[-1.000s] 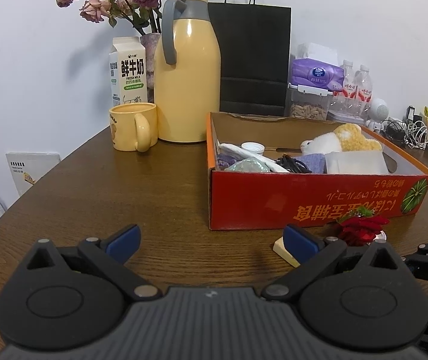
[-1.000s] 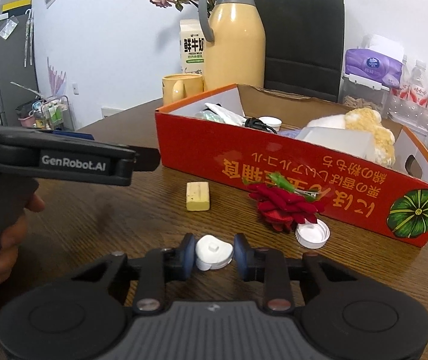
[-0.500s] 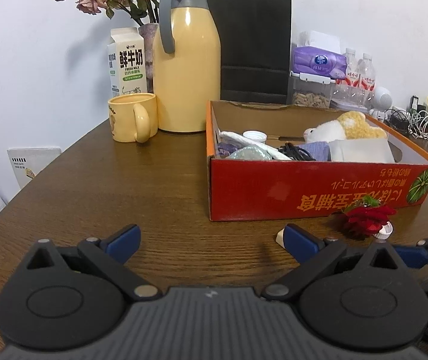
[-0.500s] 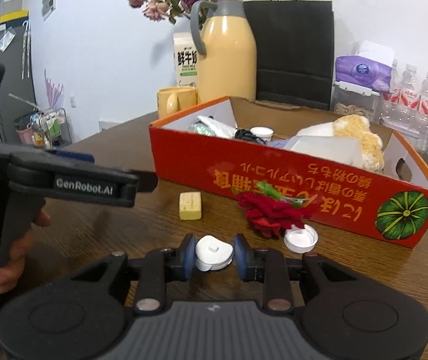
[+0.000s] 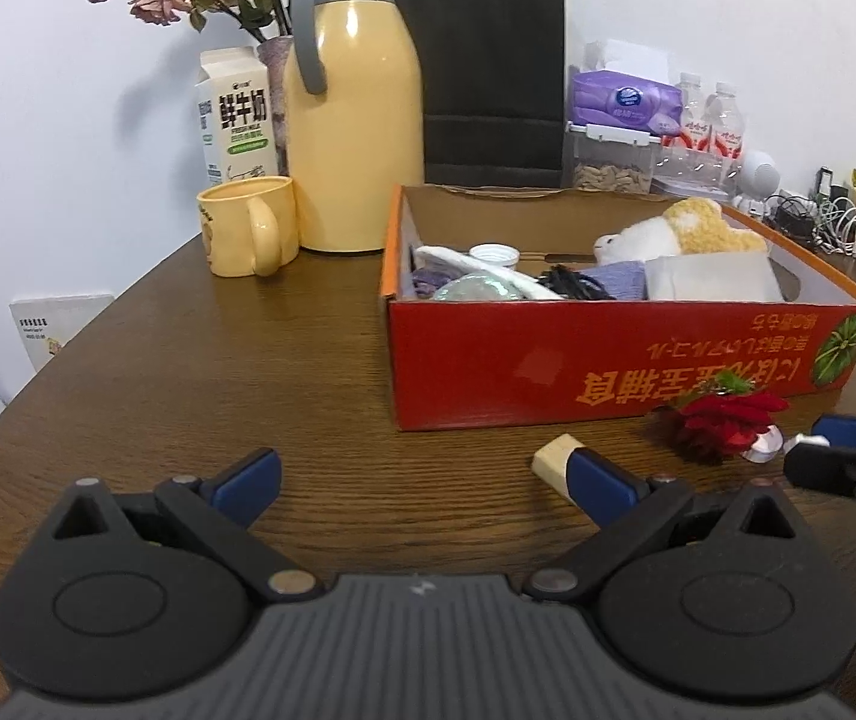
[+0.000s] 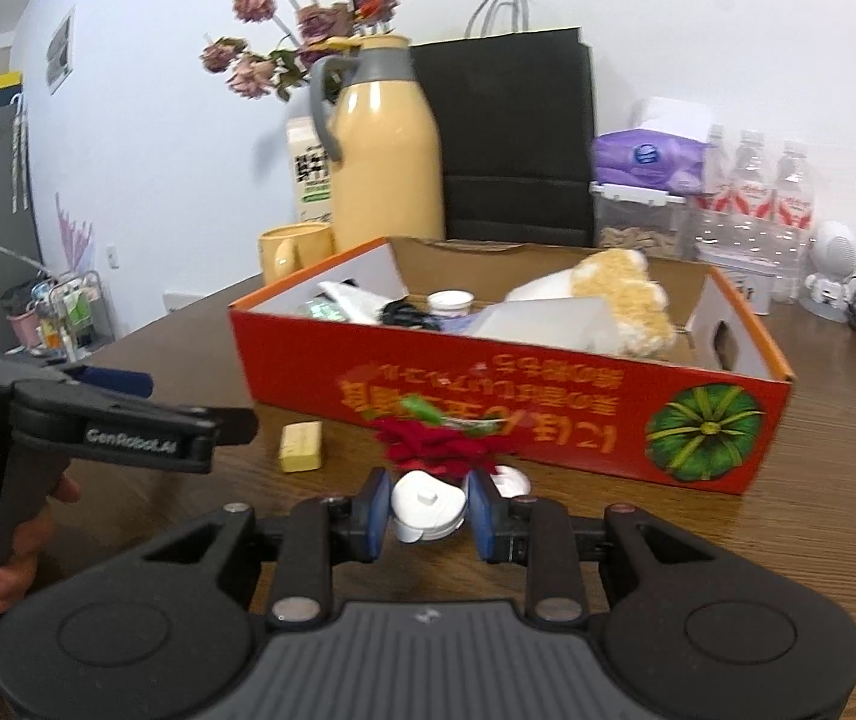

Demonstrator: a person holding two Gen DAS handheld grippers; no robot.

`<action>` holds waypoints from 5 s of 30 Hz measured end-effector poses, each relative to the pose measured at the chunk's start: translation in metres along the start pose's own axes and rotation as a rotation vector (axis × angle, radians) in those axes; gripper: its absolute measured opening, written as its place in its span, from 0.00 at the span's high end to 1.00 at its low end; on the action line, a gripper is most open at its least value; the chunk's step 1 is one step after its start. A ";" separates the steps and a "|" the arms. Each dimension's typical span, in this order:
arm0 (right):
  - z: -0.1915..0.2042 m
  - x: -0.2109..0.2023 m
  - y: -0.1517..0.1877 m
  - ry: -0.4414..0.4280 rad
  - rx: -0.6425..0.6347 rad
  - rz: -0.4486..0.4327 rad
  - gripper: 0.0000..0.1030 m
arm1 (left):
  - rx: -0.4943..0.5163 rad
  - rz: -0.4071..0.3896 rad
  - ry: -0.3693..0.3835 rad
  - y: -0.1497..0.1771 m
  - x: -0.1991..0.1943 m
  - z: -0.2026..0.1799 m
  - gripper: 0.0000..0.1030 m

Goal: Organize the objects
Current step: 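Grasp the yellow soap bar with the left gripper, then carry the soap bar with the left gripper into the box while the right gripper drops the white cap there, then grasp the red artificial flower with the left gripper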

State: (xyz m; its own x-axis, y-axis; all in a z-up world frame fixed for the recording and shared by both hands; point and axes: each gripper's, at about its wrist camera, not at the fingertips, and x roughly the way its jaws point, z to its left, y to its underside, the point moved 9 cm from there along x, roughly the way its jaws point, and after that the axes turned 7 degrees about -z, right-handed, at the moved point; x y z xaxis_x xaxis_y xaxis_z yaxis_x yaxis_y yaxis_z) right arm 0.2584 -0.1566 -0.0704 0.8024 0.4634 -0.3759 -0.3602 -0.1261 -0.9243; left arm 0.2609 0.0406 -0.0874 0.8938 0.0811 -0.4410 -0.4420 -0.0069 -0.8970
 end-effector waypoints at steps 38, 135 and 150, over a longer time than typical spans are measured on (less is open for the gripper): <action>-0.038 -0.005 0.006 0.094 0.018 0.002 0.74 | 0.033 0.054 0.139 0.001 0.019 -0.051 0.65; -0.066 -0.002 -0.037 0.169 -0.053 -0.086 0.00 | -0.037 -0.133 0.060 -0.044 -0.005 -0.055 0.00; -0.105 -0.006 -0.001 0.239 -0.007 0.031 0.00 | -0.016 0.010 0.133 -0.017 0.013 -0.095 0.00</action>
State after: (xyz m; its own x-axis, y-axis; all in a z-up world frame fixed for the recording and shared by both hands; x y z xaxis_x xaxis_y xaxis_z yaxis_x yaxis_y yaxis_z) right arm 0.3041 -0.2510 -0.0743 0.8814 0.2382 -0.4080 -0.3835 -0.1434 -0.9123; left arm 0.2873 -0.0526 -0.0809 0.8921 -0.0514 -0.4489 -0.4504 -0.0229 -0.8925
